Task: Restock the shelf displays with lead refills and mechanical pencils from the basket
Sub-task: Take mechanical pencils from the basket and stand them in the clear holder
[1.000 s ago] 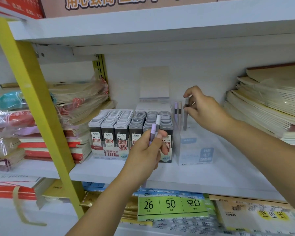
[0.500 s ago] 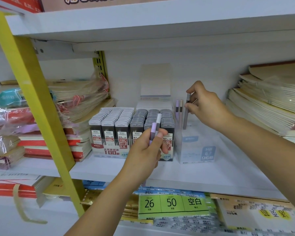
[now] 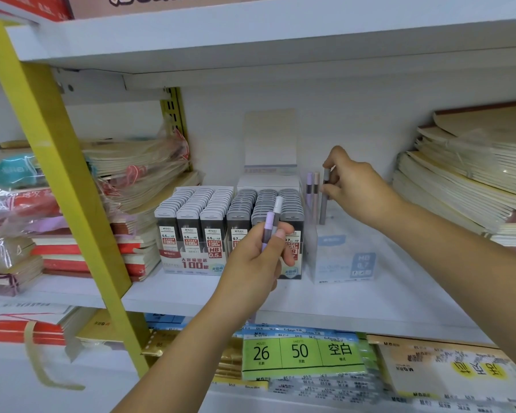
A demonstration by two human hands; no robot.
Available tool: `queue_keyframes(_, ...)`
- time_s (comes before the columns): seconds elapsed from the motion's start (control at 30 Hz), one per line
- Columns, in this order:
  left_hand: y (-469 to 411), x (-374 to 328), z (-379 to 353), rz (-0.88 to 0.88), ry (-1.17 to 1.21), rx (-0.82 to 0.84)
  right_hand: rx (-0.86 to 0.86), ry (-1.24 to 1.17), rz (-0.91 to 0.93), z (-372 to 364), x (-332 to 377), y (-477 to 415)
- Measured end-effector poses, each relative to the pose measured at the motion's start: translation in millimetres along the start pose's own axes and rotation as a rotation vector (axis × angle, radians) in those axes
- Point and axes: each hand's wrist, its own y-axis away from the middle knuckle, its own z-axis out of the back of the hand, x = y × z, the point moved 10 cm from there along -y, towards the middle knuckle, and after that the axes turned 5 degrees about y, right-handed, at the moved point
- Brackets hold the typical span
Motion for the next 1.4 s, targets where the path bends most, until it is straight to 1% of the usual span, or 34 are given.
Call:
queue_keyframes(0.1, -0.1, 1.0, -0.2, 0.001, 0.001, 0.005, 0.036, 0.056, 0.039, -1.6, 6.3, -2.2)
queue_keyframes(0.23, 2.9, -1.2, -0.3, 0.000, -0.010, 0.019, 0.066, 0.194, 0.033, -3.7, 7.2, -5.6)
queue_keyframes(0.3, 5.2, -2.7, -1.4, 0.005, -0.046, 0.041, 0.045, 0.242, 0.062, 0.8, 11.1, -4.9)
queue_keyframes(0.37, 6.9, -3.3, -4.2, 0.023, -0.060, 0.068, -0.036, 0.222, 0.082, 16.2, 17.5, 2.6)
queue_keyframes(0.4, 7.3, -3.6, -6.0, 0.031, -0.058, 0.080, -0.100, 0.174, 0.075, 26.9, 20.9, 9.9)
queue_keyframes(0.43, 7.3, -4.1, -7.9, 0.039, -0.042, 0.091, -0.146, 0.072, 0.051, 36.1, 24.0, 19.9)
queue_keyframes(0.47, 7.5, -4.7, -10.6, 0.048, -0.014, 0.103, -0.141, -0.092, 0.000, 39.3, 25.7, 31.1)
queue_keyframes(0.53, 7.3, -6.0, -17.2, 0.062, 0.019, 0.134, 0.011, -0.512, -0.089, 27.0, 37.7, 53.3)
queue_keyframes(0.57, 7.0, -6.1, -21.6, 0.066, 0.013, 0.154, 0.091, -0.668, -0.100, 20.3, 49.0, 62.9)
queue_keyframes(0.6, 7.0, -5.8, -26.8, 0.072, 0.004, 0.176, 0.140, -0.755, -0.094, 16.2, 59.0, 70.2)
queue_keyframes(0.63, 7.6, -5.4, -31.9, 0.080, 0.001, 0.199, 0.161, -0.820, -0.092, 13.5, 65.3, 75.3)
queue_keyframes(0.7, 9.3, -4.9, -39.9, 0.093, 0.025, 0.233, 0.121, -0.905, -0.123, 16.4, 65.2, 78.1)
queue_keyframes(0.8, 10.8, -3.6, -37.6, 0.096, 0.019, 0.220, -0.005, -1.009, -0.216, 28.3, 44.2, 72.2)
queue_keyframes(0.87, 9.2, -2.2, -26.5, 0.081, -0.066, 0.158, -0.152, -1.046, -0.271, 46.0, 21.3, 65.9)
queue_keyframes(0.93, 6.8, -1.0, -13.6, 0.062, -0.142, 0.087, -0.298, -0.977, -0.266, 69.0, 0.7, 58.2)
queue_keyframes(1.0, 5.2, 0.9, -5.6, 0.061, -0.149, 0.053, -0.365, -0.826, -0.206, 84.7, -8.8, 48.5)
queue_keyframes(1.07, 4.4, 2.1, -2.1, 0.054, -0.162, 0.046, -0.339, -0.640, -0.141, 83.7, -10.0, 36.3)
queue_keyframes(1.13, 3.5, 2.5, -1.1, 0.040, -0.167, 0.048, -0.260, -0.441, -0.091, 69.5, -7.4, 25.3)
queue_keyframes(1.2, 2.4, 3.2, 0.0, 0.033, -0.170, 0.049, -0.200, -0.295, -0.046, 53.8, -5.2, 17.6)
queue_keyframes(1.27, 1.6, 3.7, 1.7, 0.033, -0.174, 0.045, -0.154, -0.225, -0.021, 41.6, -4.3, 13.0)
queue_keyframes(1.4, 0.6, 4.2, 3.9, 0.032, -0.159, 0.042, -0.104, -0.161, -0.023, 27.2, -7.7, 7.4)
